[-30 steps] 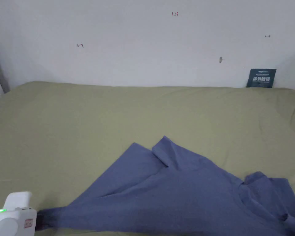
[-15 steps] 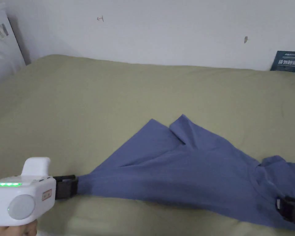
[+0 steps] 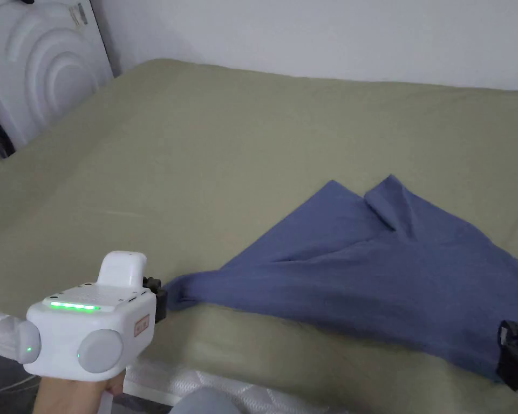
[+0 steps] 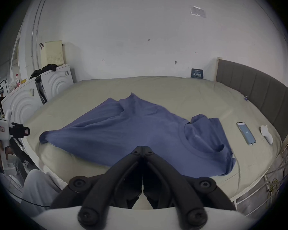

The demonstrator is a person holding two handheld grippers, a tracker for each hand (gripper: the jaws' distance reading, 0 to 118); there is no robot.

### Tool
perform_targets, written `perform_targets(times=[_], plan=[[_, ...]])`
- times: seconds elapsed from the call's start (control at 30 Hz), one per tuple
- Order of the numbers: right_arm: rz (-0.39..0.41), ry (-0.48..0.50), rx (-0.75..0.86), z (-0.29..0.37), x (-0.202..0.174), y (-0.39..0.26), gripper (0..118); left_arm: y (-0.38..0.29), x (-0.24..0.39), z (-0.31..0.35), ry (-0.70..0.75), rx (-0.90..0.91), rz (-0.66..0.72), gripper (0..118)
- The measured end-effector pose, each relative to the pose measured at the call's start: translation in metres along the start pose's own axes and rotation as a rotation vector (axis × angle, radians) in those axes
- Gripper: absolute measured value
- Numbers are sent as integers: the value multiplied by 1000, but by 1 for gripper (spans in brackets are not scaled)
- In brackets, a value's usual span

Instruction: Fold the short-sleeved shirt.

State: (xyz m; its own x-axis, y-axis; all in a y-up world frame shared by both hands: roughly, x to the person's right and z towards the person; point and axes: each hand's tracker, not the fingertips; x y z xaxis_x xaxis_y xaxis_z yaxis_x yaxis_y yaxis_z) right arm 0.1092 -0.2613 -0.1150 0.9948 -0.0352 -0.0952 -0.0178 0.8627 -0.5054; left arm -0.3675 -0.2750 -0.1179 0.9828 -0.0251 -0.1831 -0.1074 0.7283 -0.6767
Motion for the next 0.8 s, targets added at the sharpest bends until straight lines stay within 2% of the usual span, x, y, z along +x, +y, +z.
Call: perform_targets(times=[0.1, 0.13, 0.17, 0.2, 0.23, 0.47, 0.5, 0.57, 0.63, 0.67, 0.7, 0.73, 0.8], plan=[[-2, 18, -30, -8, -4, -4, 2, 2, -18, -18, -5, -51, 43, 1], [5, 17, -40, -12, -7, -7, 2, 4, -23, -26, -14, -60, 48, 14], [16, 19, -54, -16, -10, -9, 2, 6, -28, -35, -30, -75, 52, 45], [14, 20, -63, -20, -8, -8, 2, 8, -29, -45, -42, -106, 52, 97], [16, 22, -71, -23, -9, -9, 2, 10, -30, -56, -66, -146, 51, 118], [20, 51, -129, -42, -14, -15, 3, 24, -2, -100, -35, -194, -39, 118], [27, 53, -132, -43, -15, -16, 3, 24, 0, -105, -31, -210, -49, 112], [36, 53, -141, -46, -16, -18, 3, 24, 1, -110, -74, -246, -68, 92], [32, 56, -152, -51, -12, -17, 3, 27, 5, -98, -94, -217, -59, 48], [28, 57, -156, -54, -10, -17, 3, 30, 7, -91, -102, -198, -65, 35], [23, 61, -160, -57, -9, -16, 3, 32, 9, -88, -135, -193, -61, 35], [17, 63, -163, -61, -6, -14, 3, 32, 12, -88, -125, -194, -56, 2], [11, 64, -167, -70, -1, -7, 3, 36, 14, -83, -124, -197, -62, 2]])
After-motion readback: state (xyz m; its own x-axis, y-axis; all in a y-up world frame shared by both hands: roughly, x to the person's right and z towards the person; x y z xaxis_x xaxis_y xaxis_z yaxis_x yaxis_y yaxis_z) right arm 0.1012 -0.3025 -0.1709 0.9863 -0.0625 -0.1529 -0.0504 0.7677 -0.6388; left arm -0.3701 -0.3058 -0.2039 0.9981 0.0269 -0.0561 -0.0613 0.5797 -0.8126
